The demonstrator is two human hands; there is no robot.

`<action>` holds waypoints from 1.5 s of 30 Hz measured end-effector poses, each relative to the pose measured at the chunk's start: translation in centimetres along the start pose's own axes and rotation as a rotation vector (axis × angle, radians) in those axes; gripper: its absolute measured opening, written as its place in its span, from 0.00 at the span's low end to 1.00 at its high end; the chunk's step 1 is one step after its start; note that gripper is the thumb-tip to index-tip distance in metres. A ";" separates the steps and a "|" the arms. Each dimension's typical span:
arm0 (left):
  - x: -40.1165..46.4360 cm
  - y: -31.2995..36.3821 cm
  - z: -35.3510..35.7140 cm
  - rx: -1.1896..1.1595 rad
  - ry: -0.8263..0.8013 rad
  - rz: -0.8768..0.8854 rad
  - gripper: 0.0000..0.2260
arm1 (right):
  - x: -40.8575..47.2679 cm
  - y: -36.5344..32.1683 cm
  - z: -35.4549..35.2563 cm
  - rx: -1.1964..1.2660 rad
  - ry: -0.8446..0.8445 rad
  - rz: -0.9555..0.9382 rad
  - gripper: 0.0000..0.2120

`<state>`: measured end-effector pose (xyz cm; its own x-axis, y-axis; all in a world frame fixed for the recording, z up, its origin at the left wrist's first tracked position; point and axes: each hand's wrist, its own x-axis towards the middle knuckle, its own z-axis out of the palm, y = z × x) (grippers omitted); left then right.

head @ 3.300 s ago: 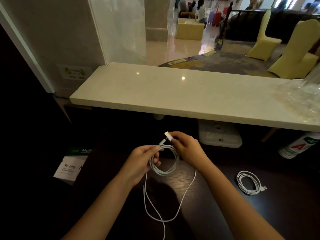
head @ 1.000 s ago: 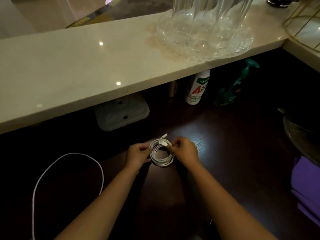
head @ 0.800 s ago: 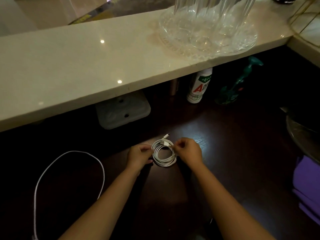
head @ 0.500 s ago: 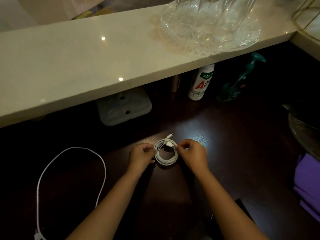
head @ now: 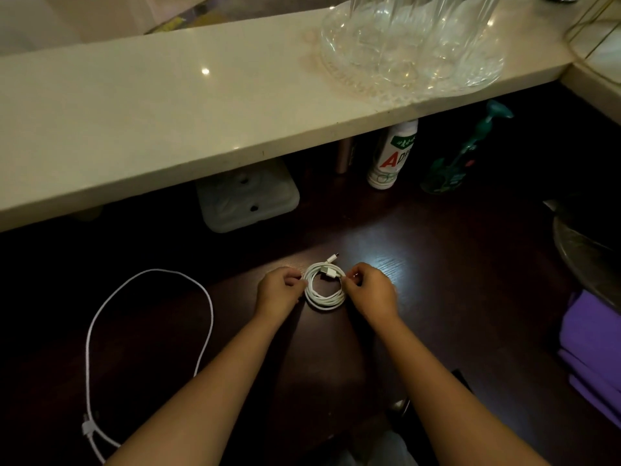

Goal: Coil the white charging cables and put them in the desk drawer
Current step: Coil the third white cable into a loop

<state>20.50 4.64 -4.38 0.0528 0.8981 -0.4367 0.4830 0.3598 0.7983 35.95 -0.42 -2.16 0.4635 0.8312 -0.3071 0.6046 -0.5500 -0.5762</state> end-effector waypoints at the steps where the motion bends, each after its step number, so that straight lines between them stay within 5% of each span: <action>1: -0.1 0.1 -0.3 0.037 -0.007 0.026 0.10 | -0.3 -0.2 -0.1 -0.042 0.022 -0.023 0.10; 8: -4.8 -0.3 -5.8 0.491 -0.001 0.383 0.18 | -5.4 -4.5 2.4 -0.417 0.116 -0.519 0.14; 12: -9.0 -3.0 -12.2 0.863 0.196 0.556 0.17 | -9.0 -9.5 4.5 -0.445 0.096 -0.810 0.16; 20: -16.2 -12.3 -22.0 0.988 0.426 0.324 0.19 | -14.1 -13.0 10.6 -0.547 -0.053 -1.108 0.21; 25: -19.1 -16.7 -22.1 0.909 0.236 0.244 0.20 | -16.0 -10.5 13.6 -0.660 -0.357 -1.221 0.17; 28: -19.8 -18.3 -21.1 0.944 0.073 0.256 0.22 | -17.3 -9.4 14.6 -0.750 -0.575 -1.229 0.21; 31: -19.6 -19.0 -20.3 1.012 0.127 0.328 0.23 | -18.3 -9.2 15.4 -0.732 -0.557 -1.256 0.16; 35: -19.0 -18.0 -20.5 1.076 0.151 0.468 0.11 | -18.6 -10.2 16.0 -0.688 -0.501 -1.315 0.10; 39: -18.2 -17.2 -22.3 1.038 0.180 0.490 0.03 | -17.5 -12.4 14.9 -0.351 -0.571 -1.137 0.05; 42: -17.1 -14.9 -24.4 0.783 0.306 0.446 0.08 | -16.7 -15.1 13.3 -0.072 -0.572 -1.028 0.02; 45: -16.3 -11.3 -26.6 0.660 0.373 0.444 0.05 | -16.2 -18.4 11.7 0.093 -0.549 -0.903 0.08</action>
<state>-9.06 -7.34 4.71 0.1230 0.9859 0.1133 0.8987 -0.1591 0.4088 9.73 -2.79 4.50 -0.5031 0.8639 -0.0227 0.5160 0.2792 -0.8098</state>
